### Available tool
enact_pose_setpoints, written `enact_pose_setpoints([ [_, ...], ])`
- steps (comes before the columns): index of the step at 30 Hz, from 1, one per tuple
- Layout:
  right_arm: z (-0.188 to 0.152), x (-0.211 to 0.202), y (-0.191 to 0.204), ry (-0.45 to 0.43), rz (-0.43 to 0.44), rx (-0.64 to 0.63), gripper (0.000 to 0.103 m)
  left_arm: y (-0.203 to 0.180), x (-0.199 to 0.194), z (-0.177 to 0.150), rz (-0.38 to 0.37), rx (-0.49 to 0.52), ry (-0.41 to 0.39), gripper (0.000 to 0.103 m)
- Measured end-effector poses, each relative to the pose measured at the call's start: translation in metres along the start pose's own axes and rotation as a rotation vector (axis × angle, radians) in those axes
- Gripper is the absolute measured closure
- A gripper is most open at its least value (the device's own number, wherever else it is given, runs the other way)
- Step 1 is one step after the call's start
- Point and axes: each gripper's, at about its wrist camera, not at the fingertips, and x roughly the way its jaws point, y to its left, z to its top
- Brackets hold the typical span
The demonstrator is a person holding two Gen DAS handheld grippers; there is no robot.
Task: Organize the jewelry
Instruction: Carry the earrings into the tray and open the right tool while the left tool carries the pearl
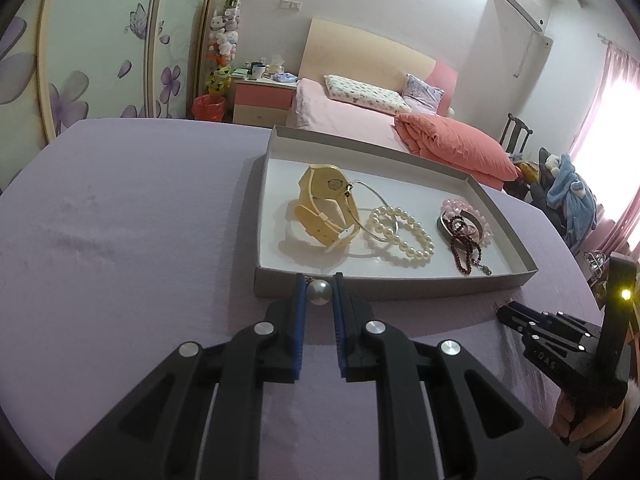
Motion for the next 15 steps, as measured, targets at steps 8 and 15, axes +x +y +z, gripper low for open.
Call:
enact_pose_setpoints([
  [8,-0.005,-0.007,-0.001,0.001,-0.001,-0.007,0.091,0.003,-0.002,0.001,-0.001,-0.010,-0.001,0.089],
  [15,-0.017,-0.017,-0.001,0.005,-0.002,-0.021,0.094,0.004,-0.006,-0.001,-0.001,-0.008,-0.004,0.089],
])
